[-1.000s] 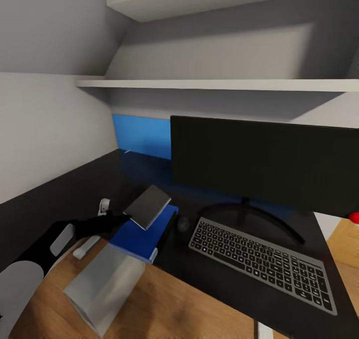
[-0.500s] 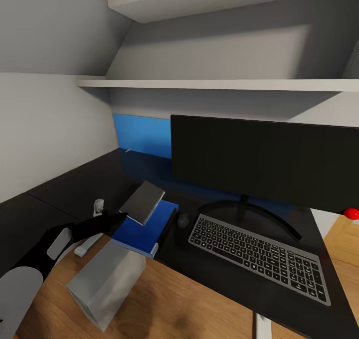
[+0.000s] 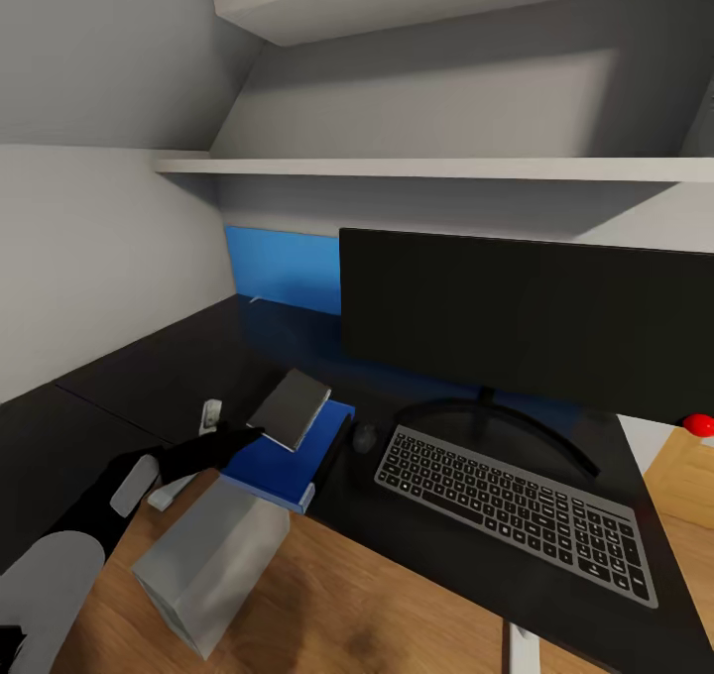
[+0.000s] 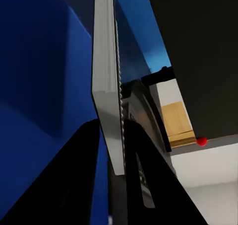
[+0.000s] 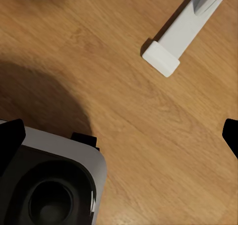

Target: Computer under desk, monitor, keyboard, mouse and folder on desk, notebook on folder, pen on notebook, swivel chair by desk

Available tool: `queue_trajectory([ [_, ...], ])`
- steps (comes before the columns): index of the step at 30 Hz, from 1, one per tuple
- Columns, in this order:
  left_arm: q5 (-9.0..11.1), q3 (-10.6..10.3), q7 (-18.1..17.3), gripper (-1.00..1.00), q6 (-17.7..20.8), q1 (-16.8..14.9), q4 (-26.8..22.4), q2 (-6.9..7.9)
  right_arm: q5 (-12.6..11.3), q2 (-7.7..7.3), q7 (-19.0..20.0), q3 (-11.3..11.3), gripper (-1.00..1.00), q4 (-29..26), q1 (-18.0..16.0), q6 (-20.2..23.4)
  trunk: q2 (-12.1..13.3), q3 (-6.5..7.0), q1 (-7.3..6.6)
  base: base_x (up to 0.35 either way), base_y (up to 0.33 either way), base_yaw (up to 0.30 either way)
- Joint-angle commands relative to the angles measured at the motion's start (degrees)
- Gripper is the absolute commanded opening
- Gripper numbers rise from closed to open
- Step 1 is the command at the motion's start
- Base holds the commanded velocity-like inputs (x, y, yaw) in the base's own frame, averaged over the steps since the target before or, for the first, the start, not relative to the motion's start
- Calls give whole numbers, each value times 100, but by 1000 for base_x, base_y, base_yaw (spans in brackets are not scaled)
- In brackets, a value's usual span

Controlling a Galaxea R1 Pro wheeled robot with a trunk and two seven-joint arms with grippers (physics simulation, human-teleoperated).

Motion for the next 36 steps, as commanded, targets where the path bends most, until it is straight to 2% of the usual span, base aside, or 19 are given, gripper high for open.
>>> queue_trajectory([
  [1,16,-2,41,-100,22,-3,0,-12,-56,-9,-42,48,100,-9,-3,-16,-3,-4,0,0,0,0],
  [36,-27,10,176,-100,17,75,14,-32,-56,-14,-42,48,100,-9,-3,-17,-3,-4,0,-34,0,0],
])
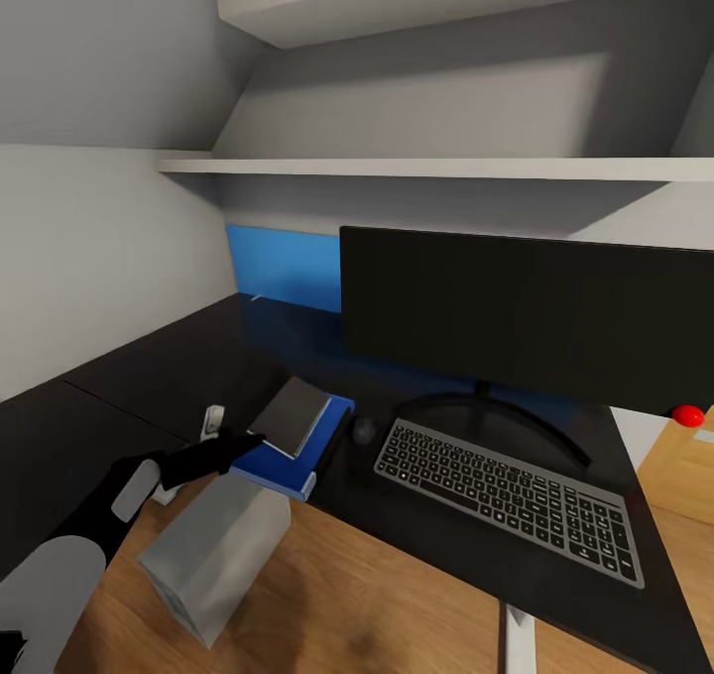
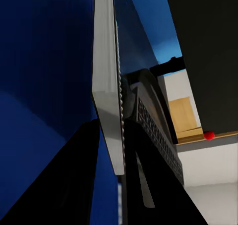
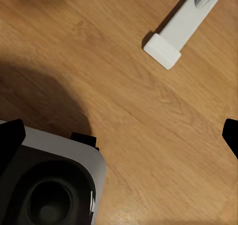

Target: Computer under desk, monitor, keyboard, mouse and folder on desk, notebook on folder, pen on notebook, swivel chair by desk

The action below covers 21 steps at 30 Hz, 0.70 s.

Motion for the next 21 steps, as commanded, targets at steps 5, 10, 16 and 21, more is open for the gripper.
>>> queue_trajectory([
  [5,24,-4,187,-100,15,-3,-1,-2,-56,-9,-42,48,100,-9,-3,-16,-3,-4,0,-3,0,0],
  [10,48,-8,266,100,9,-7,-5,-10,-56,-10,-42,53,100,-9,-3,-16,-3,-4,0,0,0,0],
  [16,51,-15,279,100,9,-11,-6,-16,-56,-10,-42,53,100,-9,-3,-16,-3,-4,0,0,0,0],
  [21,57,-14,281,100,11,-12,-7,-14,-56,-10,-42,56,100,-9,-3,-16,-3,-4,0,0,0,0],
])
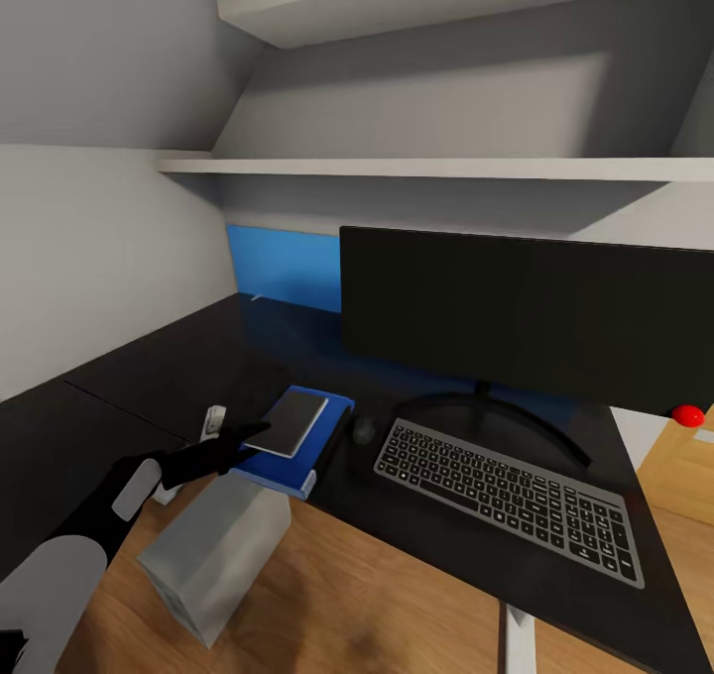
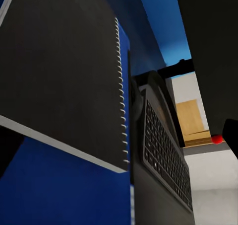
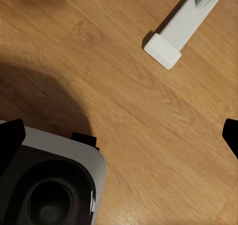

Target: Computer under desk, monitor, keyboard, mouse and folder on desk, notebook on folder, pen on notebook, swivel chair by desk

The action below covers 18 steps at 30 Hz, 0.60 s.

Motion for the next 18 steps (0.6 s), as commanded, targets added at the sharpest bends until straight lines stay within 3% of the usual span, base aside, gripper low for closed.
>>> queue_trajectory([
  [1,-16,-8,2,100,13,-2,4,3,-56,-9,-42,47,100,-9,-3,-16,-3,-5,0,0,0,0],
  [18,16,15,-65,100,45,-19,-38,13,-56,-7,-42,49,100,-9,-3,-16,-3,-5,0,0,0,0],
])
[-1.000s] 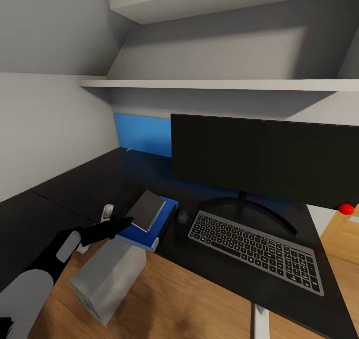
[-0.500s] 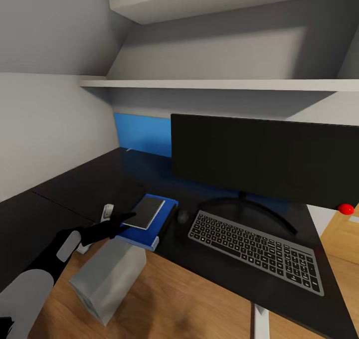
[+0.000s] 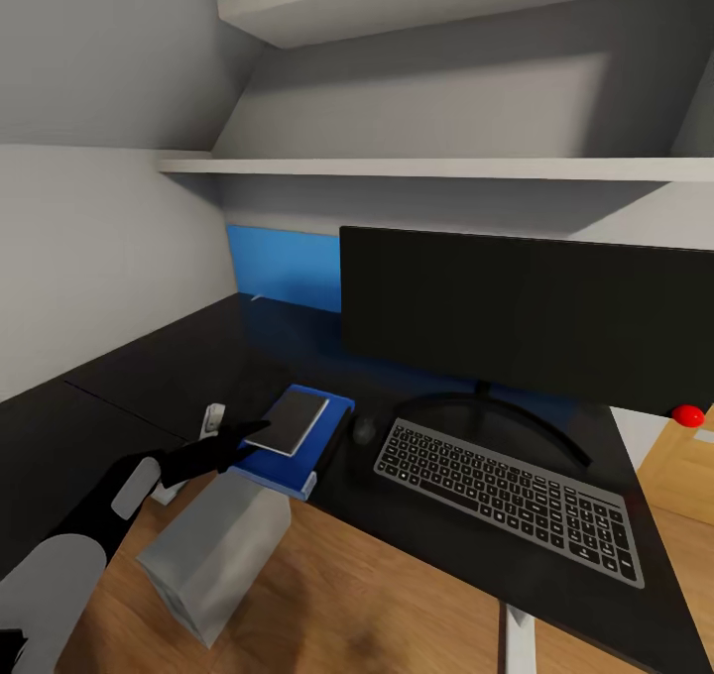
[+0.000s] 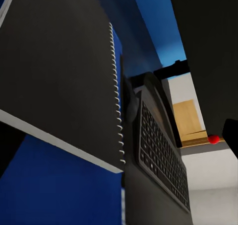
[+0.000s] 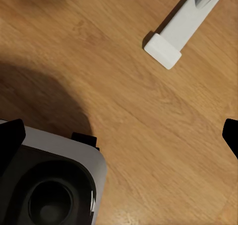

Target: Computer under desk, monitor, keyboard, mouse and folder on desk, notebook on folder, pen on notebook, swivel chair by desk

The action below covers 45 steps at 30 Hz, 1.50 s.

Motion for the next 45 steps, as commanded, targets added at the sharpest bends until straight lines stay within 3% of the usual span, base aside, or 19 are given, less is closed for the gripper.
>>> queue_trajectory([
  [1,21,-1,-6,100,32,-5,1,0,-56,-9,-42,47,100,-9,-3,-16,-3,-4,0,0,0,0],
  [17,28,3,-21,100,66,-26,-10,-5,-59,-11,-43,41,100,-9,-3,-20,-3,-4,0,-70,0,0],
  [21,42,8,-40,100,91,-20,-269,-3,-57,-7,-44,34,100,-9,-3,-18,-3,-4,0,-126,0,0],
  [29,433,42,-44,100,203,92,-939,13,-59,-4,-48,14,100,-9,-3,-8,-3,-4,0,-111,0,0],
  [36,572,53,-44,100,228,169,-1100,28,-77,-2,-44,1,100,-2,-8,11,-3,-4,0,-21,0,0],
  [40,470,184,86,100,360,37,-1156,159,8,-126,-174,104,100,125,123,-120,-3,-4,0,0,0,0],
  [45,470,185,247,100,448,-10,-1156,321,8,-126,-334,104,100,125,286,-281,-3,-4,0,0,0,0],
])
